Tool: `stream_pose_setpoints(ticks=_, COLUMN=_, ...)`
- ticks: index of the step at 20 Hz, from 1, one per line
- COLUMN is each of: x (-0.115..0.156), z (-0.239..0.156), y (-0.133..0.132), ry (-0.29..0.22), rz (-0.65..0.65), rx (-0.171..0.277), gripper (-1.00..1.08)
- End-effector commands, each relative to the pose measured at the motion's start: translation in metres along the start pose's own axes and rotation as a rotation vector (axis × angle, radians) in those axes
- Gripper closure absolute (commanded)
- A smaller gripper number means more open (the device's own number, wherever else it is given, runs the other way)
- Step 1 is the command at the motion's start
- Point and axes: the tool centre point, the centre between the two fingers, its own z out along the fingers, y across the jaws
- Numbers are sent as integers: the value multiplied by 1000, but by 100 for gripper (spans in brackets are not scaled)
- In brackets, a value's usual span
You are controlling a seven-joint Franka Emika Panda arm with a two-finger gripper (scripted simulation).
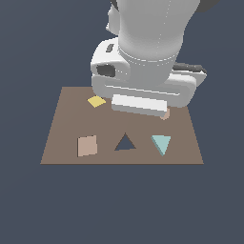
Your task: Insert a designated object into the corresponding slot on a board.
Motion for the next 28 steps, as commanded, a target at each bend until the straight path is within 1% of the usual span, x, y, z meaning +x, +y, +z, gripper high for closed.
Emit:
stream_pose_setpoints(ticks=1, x=4, z=13, y=-12, ry=-2, rz=41, rx=-3, gripper=-92)
stream_pose_setpoints(ticks=8, x=20, z=50, y=-48, ry=-8, rz=167, rx=-11, gripper=-92)
stream_pose_setpoints(ticks=14, x=34, z=74, y=-68, ry=-12, rz=247, rx=-15, gripper=-92)
stream_pose_setpoints(ticks=21, x=44, z=88, y=-80, ry=-15, rz=297, rx=-17, gripper=-92)
stream_pose_setpoints(ticks=28, x=46, z=91, y=-82, ry=-16, rz=305, rx=-18, gripper=-92)
